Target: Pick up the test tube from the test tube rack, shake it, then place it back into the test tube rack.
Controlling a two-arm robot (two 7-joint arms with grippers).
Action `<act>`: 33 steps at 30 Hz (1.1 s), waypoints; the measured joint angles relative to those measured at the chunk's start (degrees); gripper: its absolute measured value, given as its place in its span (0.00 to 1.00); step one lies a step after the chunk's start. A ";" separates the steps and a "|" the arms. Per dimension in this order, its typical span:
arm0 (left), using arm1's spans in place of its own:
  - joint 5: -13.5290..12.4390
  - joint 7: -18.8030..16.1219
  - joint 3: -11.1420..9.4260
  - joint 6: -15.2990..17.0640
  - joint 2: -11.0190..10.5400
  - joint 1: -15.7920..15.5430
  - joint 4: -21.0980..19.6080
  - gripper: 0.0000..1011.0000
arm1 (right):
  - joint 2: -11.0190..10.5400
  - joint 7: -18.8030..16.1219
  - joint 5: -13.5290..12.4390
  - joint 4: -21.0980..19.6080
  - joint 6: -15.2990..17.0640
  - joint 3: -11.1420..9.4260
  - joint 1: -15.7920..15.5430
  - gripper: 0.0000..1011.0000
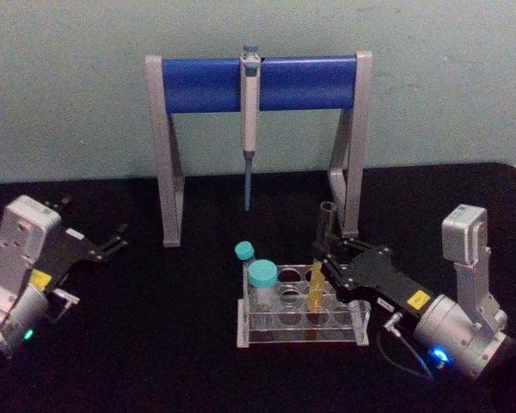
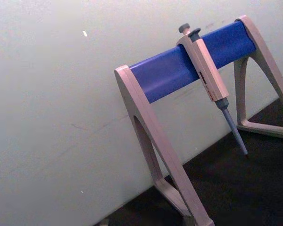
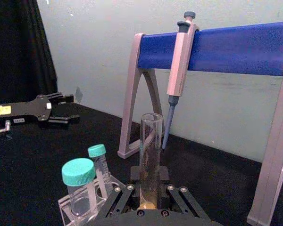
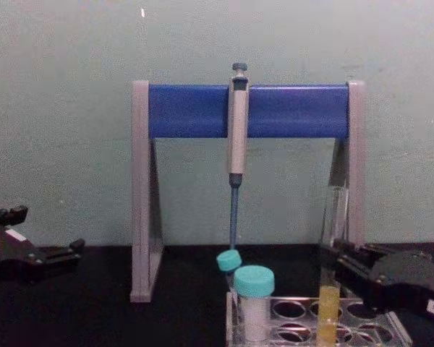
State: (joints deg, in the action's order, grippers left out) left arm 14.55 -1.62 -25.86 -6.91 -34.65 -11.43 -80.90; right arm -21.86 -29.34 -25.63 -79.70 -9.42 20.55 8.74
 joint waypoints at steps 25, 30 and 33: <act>0.00 0.00 0.00 0.00 0.00 0.00 0.00 1.00 | -0.04 0.16 0.33 -0.03 0.17 0.00 0.03 0.52; 0.00 0.00 0.00 0.00 0.00 0.00 0.00 1.00 | -0.04 0.14 0.28 -0.04 0.17 -0.02 0.02 0.68; 0.00 0.00 0.00 0.00 0.00 0.00 0.00 1.00 | -0.04 0.13 0.26 -0.03 0.16 -0.03 0.02 0.78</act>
State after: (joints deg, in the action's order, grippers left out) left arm 14.55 -1.62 -25.86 -6.91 -34.65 -11.43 -80.90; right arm -21.91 -29.21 -25.37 -79.74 -9.25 20.52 8.77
